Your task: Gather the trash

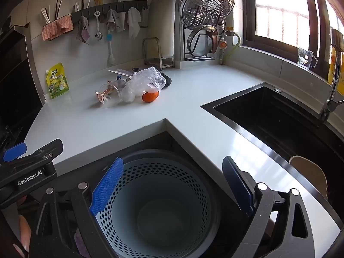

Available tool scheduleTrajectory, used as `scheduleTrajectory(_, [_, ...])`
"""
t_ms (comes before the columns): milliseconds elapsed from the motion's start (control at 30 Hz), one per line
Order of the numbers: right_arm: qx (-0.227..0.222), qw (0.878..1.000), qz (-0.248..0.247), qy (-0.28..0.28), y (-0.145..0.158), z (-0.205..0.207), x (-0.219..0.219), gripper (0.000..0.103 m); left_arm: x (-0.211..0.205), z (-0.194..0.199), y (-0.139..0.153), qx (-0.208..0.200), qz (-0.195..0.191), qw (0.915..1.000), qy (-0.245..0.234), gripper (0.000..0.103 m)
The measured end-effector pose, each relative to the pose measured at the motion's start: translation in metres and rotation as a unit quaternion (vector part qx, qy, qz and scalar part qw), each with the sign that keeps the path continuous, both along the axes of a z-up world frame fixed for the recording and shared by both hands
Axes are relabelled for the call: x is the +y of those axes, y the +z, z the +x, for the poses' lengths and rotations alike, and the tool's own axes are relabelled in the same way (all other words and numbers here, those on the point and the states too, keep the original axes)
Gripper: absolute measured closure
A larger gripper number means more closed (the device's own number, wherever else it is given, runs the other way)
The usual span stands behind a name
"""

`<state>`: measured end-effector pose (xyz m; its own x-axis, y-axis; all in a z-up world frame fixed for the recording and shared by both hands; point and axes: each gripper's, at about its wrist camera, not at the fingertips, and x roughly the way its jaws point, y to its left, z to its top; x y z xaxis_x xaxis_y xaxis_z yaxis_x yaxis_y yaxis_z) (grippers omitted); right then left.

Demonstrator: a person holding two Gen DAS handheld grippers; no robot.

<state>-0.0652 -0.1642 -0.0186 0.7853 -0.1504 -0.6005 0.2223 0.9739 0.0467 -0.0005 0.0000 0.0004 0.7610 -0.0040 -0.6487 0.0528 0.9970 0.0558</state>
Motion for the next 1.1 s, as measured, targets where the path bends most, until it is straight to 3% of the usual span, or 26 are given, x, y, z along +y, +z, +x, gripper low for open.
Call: scheduleTrajectory(1100, [-0.003,1.000,0.001,0.002,0.001,-0.002,0.000,0.014,0.002,0.001,0.000,0.006,-0.010,0.9999,0.000,0.006])
